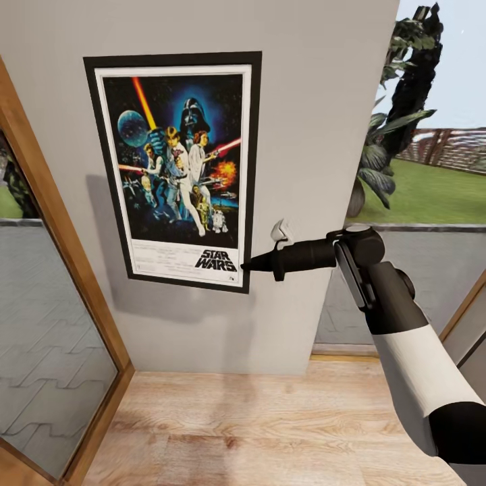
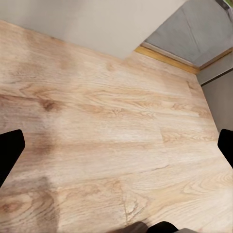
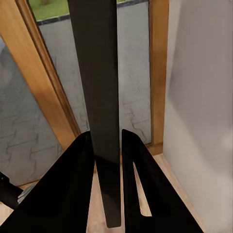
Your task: Pick up the poster from the kitchen countertop and hang it on one of the wall nails in the kitchen.
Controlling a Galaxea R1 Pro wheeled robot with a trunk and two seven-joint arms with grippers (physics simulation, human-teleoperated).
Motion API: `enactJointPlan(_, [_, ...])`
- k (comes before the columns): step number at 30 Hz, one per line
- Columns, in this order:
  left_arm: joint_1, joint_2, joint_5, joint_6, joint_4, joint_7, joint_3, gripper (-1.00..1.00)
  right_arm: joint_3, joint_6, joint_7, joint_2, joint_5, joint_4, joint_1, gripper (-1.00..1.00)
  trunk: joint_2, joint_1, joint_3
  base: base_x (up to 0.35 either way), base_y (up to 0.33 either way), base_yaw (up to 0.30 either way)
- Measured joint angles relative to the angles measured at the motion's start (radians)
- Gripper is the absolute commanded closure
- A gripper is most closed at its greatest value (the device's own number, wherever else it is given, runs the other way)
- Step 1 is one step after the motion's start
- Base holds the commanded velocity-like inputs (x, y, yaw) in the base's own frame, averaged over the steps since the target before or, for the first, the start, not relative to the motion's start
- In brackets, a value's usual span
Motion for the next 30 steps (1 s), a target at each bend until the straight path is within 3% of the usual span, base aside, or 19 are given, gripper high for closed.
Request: enactJointPlan(30, [0.000, 0.016, 0.003, 0.002, 0.002, 0.001, 0.000, -1.00, 0.000, 0.001, 0.002, 0.000, -0.002, -0.004, -0.003, 1.00, 0.000, 0.000, 0.000, 0.011, 0.001, 0.000])
